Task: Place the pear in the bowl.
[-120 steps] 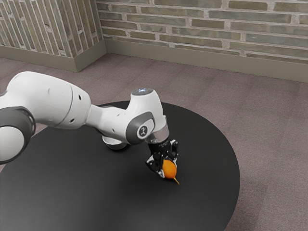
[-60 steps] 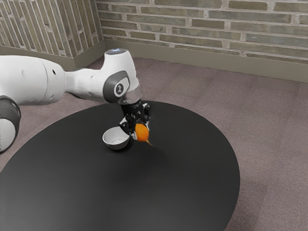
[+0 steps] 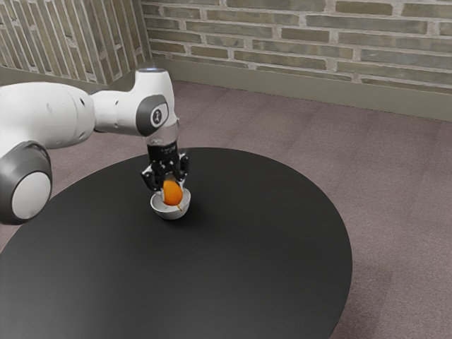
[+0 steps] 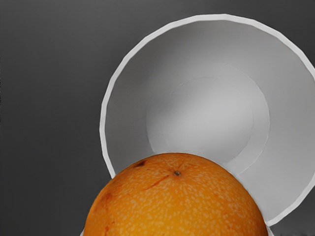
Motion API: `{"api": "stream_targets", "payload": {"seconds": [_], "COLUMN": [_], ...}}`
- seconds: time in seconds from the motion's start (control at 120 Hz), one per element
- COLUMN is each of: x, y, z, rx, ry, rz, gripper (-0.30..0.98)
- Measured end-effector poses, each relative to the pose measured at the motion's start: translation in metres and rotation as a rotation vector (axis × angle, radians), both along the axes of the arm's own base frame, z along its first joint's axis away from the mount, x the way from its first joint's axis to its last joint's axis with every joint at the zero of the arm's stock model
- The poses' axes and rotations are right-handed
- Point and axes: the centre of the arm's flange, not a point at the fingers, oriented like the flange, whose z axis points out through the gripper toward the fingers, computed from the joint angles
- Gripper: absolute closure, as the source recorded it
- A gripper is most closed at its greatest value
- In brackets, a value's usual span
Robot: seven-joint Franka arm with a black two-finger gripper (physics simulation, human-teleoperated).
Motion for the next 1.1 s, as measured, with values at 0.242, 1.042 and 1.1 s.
{"api": "stream_targets", "payload": {"seconds": [0.242, 1.042, 1.1], "x": [0.009, -0.004, -0.039], "y": [0.02, -0.028, -0.09], "z": [-0.003, 0.128, 0.197], "rx": [-0.002, -0.089, -0.077], "ry": [0.014, -0.044, -0.072], "rz": [-0.042, -0.339, -0.524], "gripper": [0.6, 0.04, 0.03]}}
